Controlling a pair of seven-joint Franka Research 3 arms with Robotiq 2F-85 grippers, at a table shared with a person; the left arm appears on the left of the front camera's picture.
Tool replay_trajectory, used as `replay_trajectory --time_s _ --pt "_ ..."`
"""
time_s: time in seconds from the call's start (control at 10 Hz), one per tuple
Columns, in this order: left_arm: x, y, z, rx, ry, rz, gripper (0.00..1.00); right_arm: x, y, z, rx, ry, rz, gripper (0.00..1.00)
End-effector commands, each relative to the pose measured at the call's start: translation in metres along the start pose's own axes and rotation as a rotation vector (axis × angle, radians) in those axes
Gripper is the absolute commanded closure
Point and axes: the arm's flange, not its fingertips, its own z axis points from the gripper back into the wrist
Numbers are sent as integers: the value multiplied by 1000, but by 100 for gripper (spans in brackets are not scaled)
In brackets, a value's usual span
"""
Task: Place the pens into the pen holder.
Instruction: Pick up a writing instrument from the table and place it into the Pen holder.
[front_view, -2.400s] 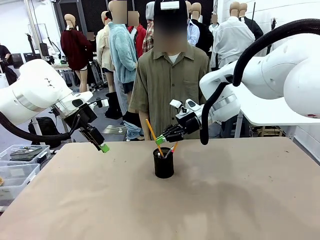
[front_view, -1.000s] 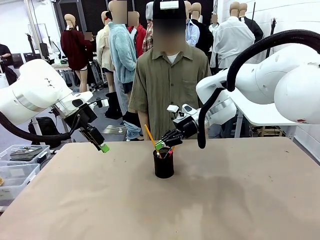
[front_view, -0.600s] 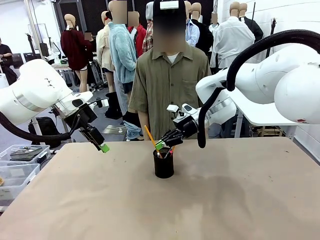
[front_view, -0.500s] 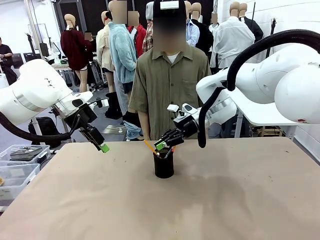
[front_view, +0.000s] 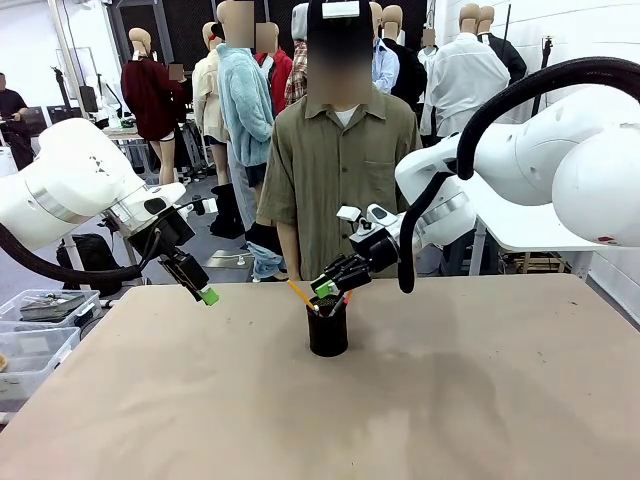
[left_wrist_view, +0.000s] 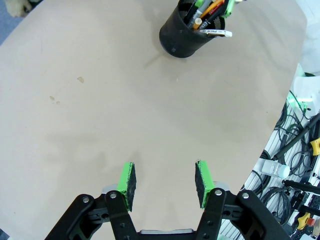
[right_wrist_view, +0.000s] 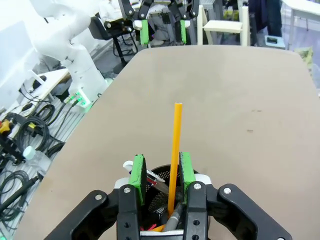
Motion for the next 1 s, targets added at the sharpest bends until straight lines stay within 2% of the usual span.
replay_trajectory --time_s 0.0,0.2,0.4,0.6,0.9 --pt "-1 1 1 -5 0 -11 37 17 31 17 -76 36 62 64" --pt "-1 1 1 -5 0 -11 37 43 63 41 -169 61 135 64" --pt "-1 1 1 -5 0 -11 37 56 93 58 -280 75 151 64" --pt "-1 1 1 -5 0 -11 37 61 130 77 -426 87 103 64" --pt "-1 1 1 -5 0 -11 37 50 192 107 -666 65 -108 64"
